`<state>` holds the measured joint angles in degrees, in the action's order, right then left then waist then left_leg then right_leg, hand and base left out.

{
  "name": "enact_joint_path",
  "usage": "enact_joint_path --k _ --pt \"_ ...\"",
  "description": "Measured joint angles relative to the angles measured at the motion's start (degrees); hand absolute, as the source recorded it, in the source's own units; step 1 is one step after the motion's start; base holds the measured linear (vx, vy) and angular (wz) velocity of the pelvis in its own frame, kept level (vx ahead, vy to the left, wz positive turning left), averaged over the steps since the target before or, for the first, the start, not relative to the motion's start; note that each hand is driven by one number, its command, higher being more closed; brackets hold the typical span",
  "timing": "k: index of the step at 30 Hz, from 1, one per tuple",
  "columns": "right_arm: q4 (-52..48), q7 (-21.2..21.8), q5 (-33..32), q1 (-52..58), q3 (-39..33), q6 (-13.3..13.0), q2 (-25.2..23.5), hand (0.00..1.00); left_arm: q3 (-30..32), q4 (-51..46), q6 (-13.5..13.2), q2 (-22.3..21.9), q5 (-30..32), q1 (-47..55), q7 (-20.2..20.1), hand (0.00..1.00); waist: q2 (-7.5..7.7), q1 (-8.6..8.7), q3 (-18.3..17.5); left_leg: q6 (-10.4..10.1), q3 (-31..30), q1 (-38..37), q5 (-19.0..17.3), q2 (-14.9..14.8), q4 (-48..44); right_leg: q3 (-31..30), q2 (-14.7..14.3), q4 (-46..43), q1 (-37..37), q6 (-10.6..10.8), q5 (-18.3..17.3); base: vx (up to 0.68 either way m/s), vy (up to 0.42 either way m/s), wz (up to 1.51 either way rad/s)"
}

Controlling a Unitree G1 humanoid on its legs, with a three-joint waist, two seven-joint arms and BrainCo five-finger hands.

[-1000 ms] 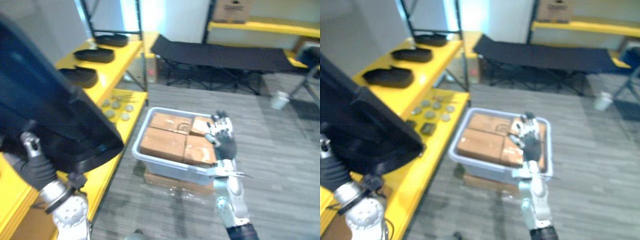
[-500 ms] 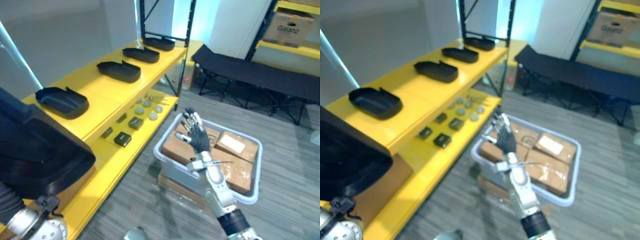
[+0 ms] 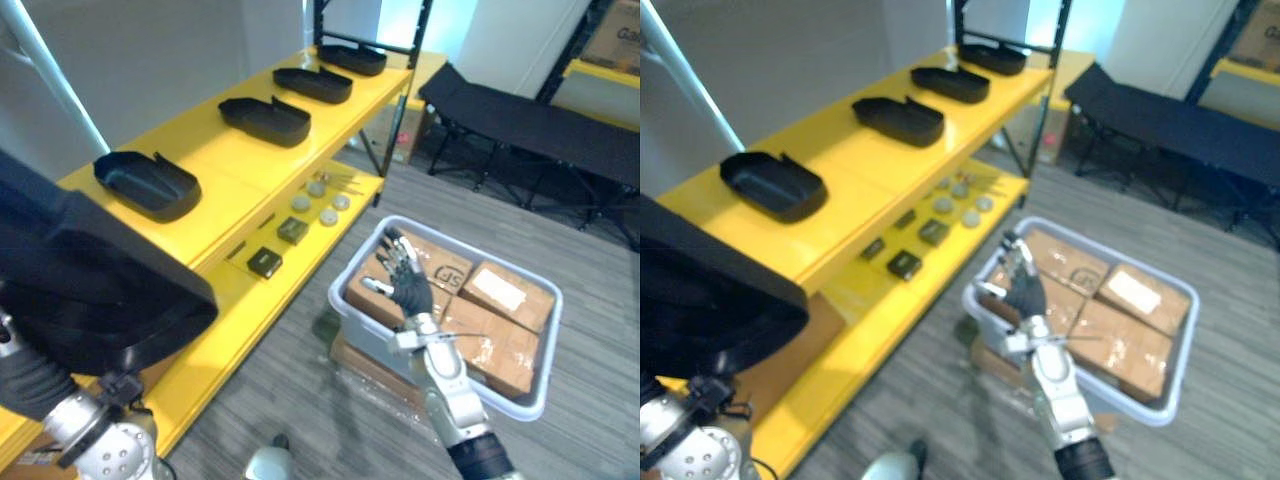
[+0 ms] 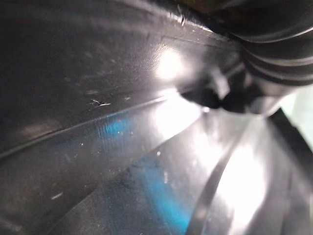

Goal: Walk over and take plastic housings, then place them on the shelf

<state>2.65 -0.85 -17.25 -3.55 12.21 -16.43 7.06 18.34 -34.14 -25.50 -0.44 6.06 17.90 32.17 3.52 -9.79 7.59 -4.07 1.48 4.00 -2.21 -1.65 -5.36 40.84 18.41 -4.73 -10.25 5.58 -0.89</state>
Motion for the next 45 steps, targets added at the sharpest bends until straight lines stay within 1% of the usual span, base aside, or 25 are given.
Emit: enact_joint_path --k 1,2,3,5,8,10,14,18,21,24,28,30,31,32,34,35,36,37,38,40,41,42,43,44,45 --pt "-0.01 0.07 0.00 0.11 -0.30 -0.26 0.01 0.00 -0.02 -0.02 0.00 0.54 0.62 -0.32 -0.11 1.00 -0.16 0.21 0.11 0.02 -0.60 0.07 0.02 0.04 0.02 -0.79 0.00 -0.74 0.16 -0.83 -0.70 0.02 -0.004 0.53" --pt "-0.18 0.24 -0.01 0.60 -1.08 -1.15 0.11 0.00 -0.65 -0.01 0.00 1.95 1.25 -1.11 -0.76 1.00 -0.50 1.54 0.32 0.14 -2.79 0.31 0.57 0.43 0.38 -3.91 -0.11 -2.48 0.16 -2.38 -1.88 0.02 0.010 0.87" --pt "-0.47 0.22 0.00 1.34 -2.12 -1.78 0.39 0.00 -1.60 0.00 -0.11 3.41 1.23 -2.29 -2.04 1.00 -0.72 2.40 0.47 -0.04 -5.05 0.22 1.71 0.69 1.72 -7.69 -0.15 -4.31 0.35 -2.39 -1.87 0.02 0.012 1.02" --pt "-0.65 0.18 0.00 1.47 -3.40 -2.62 1.15 0.00 -2.75 0.01 -0.96 5.88 1.21 -3.80 -3.76 1.00 -0.91 2.78 0.47 -0.74 -7.87 0.11 3.87 0.59 3.93 -11.86 -0.66 -6.39 1.30 -2.27 -1.95 0.04 -0.011 0.85" --pt "-1.66 1.23 0.03 0.62 -4.54 -4.13 1.82 0.00 -3.34 0.65 -2.35 7.14 0.56 -4.94 -4.90 1.00 -0.46 2.09 0.69 -0.89 -8.96 2.10 5.06 0.95 3.77 -12.35 -0.69 -6.36 2.28 -1.07 -2.75 0.06 -0.046 0.33" --pt "-1.65 2.58 0.08 -0.16 -4.50 -4.48 1.87 0.00 -3.41 2.30 -2.35 7.15 0.52 -5.00 -5.19 1.00 -0.38 1.89 0.90 -0.89 -8.47 2.15 5.06 0.94 2.60 -12.43 -0.81 -5.10 1.04 -0.76 -2.95 0.03 -0.060 0.06" --pt "-1.79 4.79 0.05 -1.63 -4.51 -5.23 2.44 0.00 -4.05 3.64 -2.37 7.11 0.51 -4.63 -5.65 1.00 -1.32 1.93 1.60 -0.96 -7.11 1.88 4.99 -1.15 0.67 -12.74 -3.39 -3.62 -0.42 -0.35 -3.22 -0.04 -0.072 -0.09" --pt "-1.86 6.17 0.01 -0.50 -4.84 -5.25 3.14 0.00 -4.22 4.17 -2.39 6.45 0.48 -4.23 -5.61 1.00 -1.62 2.67 2.80 -1.93 -5.50 1.14 4.76 -2.11 0.73 -13.79 -3.73 -3.62 -0.94 3.32 -6.61 -0.12 -0.080 -0.16" --pt "-1.91 8.12 -0.55 3.23 -5.05 -5.27 3.22 0.00 -4.90 4.19 -2.75 5.54 0.51 -1.87 -5.62 1.00 -3.21 3.58 3.48 -2.50 -4.68 0.99 5.12 -3.38 0.64 -15.07 -4.31 -5.02 0.17 3.10 -8.90 -0.19 -0.052 -0.15" --pt "-2.00 8.92 -1.61 4.14 -5.16 -5.35 2.79 0.00 -4.88 4.18 -2.89 4.87 0.55 -0.29 -5.57 1.00 -3.11 3.92 3.57 -2.49 -4.00 1.20 5.11 -3.79 0.07 -15.72 -4.22 -6.41 0.97 3.19 -9.54 -0.12 -0.005 -0.06" --pt "-2.30 9.08 -1.74 4.63 -5.46 -7.20 1.35 0.00 -4.81 3.63 -3.07 3.78 0.64 0.51 -5.45 1.00 -2.40 3.56 3.63 -2.19 -4.14 3.24 4.89 -2.76 -1.34 -15.00 -3.20 -6.74 1.64 3.79 -9.92 -0.02 0.035 0.13" --pt "-2.88 8.53 -1.71 4.68 -5.48 -7.47 -0.22 0.00 -3.63 2.80 -3.61 3.75 0.63 0.48 -6.16 1.00 -0.62 3.05 3.43 -1.66 -4.31 3.77 4.49 -0.70 -1.70 -13.76 -1.32 -6.85 0.95 4.29 -10.25 0.09 0.075 0.32" --pt "-3.26 8.16 -1.66 4.70 -5.49 -7.47 -0.41 0.00 -3.20 2.49 -3.91 3.76 0.62 0.38 -6.42 1.00 -0.18 2.76 3.15 -1.38 -4.39 4.29 3.95 -0.16 -2.38 -13.52 -0.89 -6.83 0.92 4.34 -10.33 0.12 0.098 0.35" --pt "-4.37 7.63 -1.64 4.73 -5.65 -7.48 -0.47 0.00 -2.69 1.49 -4.50 3.85 0.73 0.18 -6.45 1.00 0.91 2.43 3.16 -0.69 -4.33 5.04 2.35 1.26 -3.85 -12.50 0.35 -6.90 -0.06 4.12 -10.02 0.17 0.117 0.37" --pt "-4.67 6.75 -1.21 4.56 -6.42 -7.59 -0.14 0.00 -2.54 0.68 -4.90 3.87 1.91 -0.28 -5.99 1.00 0.64 2.39 2.99 -0.04 -4.92 4.91 0.74 2.03 -5.51 -13.26 2.59 -14.95 2.24 2.63 -8.35 0.18 0.157 0.37" --pt "-4.63 6.58 -0.79 4.44 -6.95 -7.99 -0.16 0.00 -1.70 0.38 -4.90 4.59 3.48 -0.73 -5.50 1.00 0.37 2.44 2.86 0.83 -5.41 3.83 0.19 2.31 -5.25 -15.98 4.32 -23.53 5.78 -0.39 -6.24 0.17 0.184 0.21" --pt "-4.48 6.54 0.03 3.76 -6.96 -9.05 -0.17 0.00 -0.28 0.27 -4.79 6.08 4.62 -1.15 -4.66 1.00 0.38 2.46 2.80 1.50 -5.48 2.37 -0.32 2.48 -4.45 -19.49 5.29 -30.12 9.18 -1.74 -2.08 0.20 0.171 0.13" --pt "-4.31 6.63 0.05 3.19 -6.89 -9.71 -0.19 0.00 0.06 0.27 -4.59 7.10 5.43 -1.29 -3.79 1.00 0.32 2.53 2.78 1.82 -5.67 1.51 -0.48 2.48 -3.89 -21.13 5.56 -32.73 10.52 -1.69 0.66 0.25 0.131 0.12" --pt "-4.23 6.97 0.01 2.17 -6.90 -10.98 -0.25 0.00 0.45 0.38 -4.08 8.94 6.32 -2.25 -2.50 1.00 -0.47 2.90 3.08 2.46 -7.24 -0.15 -0.63 2.02 -2.81 -23.77 5.49 -37.47 13.09 -1.89 2.69 0.28 0.054 0.32" --pt "-4.30 7.24 0.03 -0.01 -6.88 -12.52 -0.02 0.00 0.31 1.76 -3.35 11.40 6.75 -5.92 -0.90 1.00 -0.63 4.48 3.03 2.92 -10.61 -0.82 -0.93 1.60 -2.55 -25.15 1.99 -38.52 14.78 -2.40 -7.67 0.25 0.002 0.72" --pt "-4.39 7.23 -0.02 -1.75 -6.99 -12.55 0.40 0.00 0.20 4.18 -2.82 12.03 6.96 -9.68 -0.88 1.00 -1.25 5.08 2.80 2.59 -12.85 -1.01 -0.89 1.11 -2.45 -25.87 -1.74 -33.68 15.09 -2.62 -11.29 0.18 -0.024 0.87" --pt "-4.52 7.25 -0.01 -2.74 -6.94 -12.54 0.79 0.00 0.09 5.71 -2.46 12.47 6.92 -11.69 -0.88 1.00 -1.45 5.35 2.77 2.30 -14.08 -1.05 -0.93 1.05 -2.46 -26.98 -3.54 -30.06 15.11 -2.63 -12.38 0.17 -0.050 1.04" --pt "-4.62 7.24 0.03 -4.65 -6.64 -12.49 1.83 0.00 -0.23 8.66 -1.92 13.55 6.53 -15.05 -0.91 1.00 -1.69 5.62 2.89 1.79 -16.31 -1.07 -1.17 1.12 -2.54 -30.14 -6.22 -23.76 15.20 -2.95 -12.82 0.17 -0.108 1.01" --pt "-4.62 7.20 0.03 -5.96 -6.41 -12.37 2.74 0.00 -0.87 10.80 -1.68 14.04 6.02 -17.02 -0.96 1.00 -2.05 5.75 3.10 1.41 -18.25 -1.09 -1.41 1.16 -2.81 -32.73 -7.81 -19.98 15.37 -2.85 -12.73 0.16 -0.166 1.29" --pt "-4.62 7.27 -0.01 -7.28 -6.16 -11.86 3.59 0.00 -1.61 12.32 -0.85 13.96 5.62 -18.14 -0.97 1.00 -2.23 5.79 3.01 0.71 -20.69 -1.15 -1.83 1.36 -2.95 -35.06 -8.83 -15.98 15.38 -1.84 -11.93 0.19 -0.247 1.17"
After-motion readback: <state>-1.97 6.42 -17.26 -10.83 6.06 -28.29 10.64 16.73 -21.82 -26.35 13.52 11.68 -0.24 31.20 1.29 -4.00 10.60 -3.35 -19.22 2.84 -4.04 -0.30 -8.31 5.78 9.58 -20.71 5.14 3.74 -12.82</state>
